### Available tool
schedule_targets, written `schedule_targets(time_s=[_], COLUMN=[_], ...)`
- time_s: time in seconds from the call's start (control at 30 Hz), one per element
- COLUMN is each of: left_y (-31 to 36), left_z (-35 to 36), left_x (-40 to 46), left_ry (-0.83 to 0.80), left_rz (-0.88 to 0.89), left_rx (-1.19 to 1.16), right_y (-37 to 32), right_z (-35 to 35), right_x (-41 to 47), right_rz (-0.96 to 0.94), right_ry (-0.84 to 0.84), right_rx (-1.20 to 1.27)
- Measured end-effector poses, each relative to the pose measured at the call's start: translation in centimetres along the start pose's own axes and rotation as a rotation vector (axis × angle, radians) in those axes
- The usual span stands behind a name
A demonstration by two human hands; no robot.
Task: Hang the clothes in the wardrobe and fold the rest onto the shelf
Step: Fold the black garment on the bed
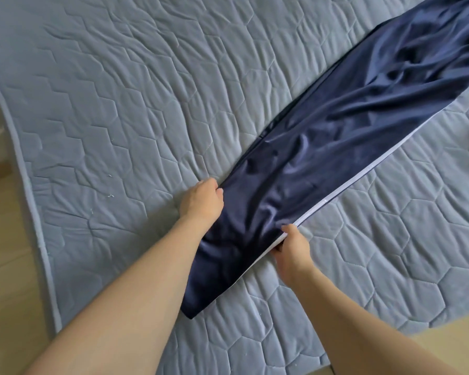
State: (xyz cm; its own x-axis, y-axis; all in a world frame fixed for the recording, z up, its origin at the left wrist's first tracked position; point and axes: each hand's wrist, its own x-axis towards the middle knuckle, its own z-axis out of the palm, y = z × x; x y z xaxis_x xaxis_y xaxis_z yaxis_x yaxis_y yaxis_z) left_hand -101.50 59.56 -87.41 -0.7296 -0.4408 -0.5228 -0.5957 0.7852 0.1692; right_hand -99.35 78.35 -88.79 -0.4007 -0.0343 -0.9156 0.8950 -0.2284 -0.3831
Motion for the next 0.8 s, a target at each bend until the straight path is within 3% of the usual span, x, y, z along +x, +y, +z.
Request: schedule_targets(time_s=[0.2,0.3,0.4,0.47,0.63,0.7,0.8], left_y=[-1.4,-3.1,-5.2,-6.6,-8.8,-9.4,-10.2], left_z=[0.3,0.6,0.7,1.1,1.2,0.7,0.5], left_x=[0.7,-0.3,-2.4,-3.9,-6.3,-7.0,-8.1], left_ry=[0.043,0.005,-0.062,-0.089,-0.092,-0.091,-0.223], left_rz=[-0.126,-0.146,-0.079,-0.042,-0.132,-0.072,0.043], left_rx=[-0.238,-0.186,0.037,0.173,0.108,0.088,0.116], right_y=[1.5,1.0,0.9,1.2,3.2,4.2,5.6], right_z=[-1.6,-1.1,-0.2,0.0,1.1,1.5,1.6], right_x=[0.4,0.8,0.7,0.4,-1.4,-2.0,-2.7], right_rz=[-0.108,-0.212,-0.177,-0.067,0.090,0.099,0.117], right_ry=[0.144,0.279,0.337,0.263,-0.088,-0.099,-0.081], right_rx=[-0.277,-0.467,-0.225,-0.006,-0.029,-0.002,-0.038])
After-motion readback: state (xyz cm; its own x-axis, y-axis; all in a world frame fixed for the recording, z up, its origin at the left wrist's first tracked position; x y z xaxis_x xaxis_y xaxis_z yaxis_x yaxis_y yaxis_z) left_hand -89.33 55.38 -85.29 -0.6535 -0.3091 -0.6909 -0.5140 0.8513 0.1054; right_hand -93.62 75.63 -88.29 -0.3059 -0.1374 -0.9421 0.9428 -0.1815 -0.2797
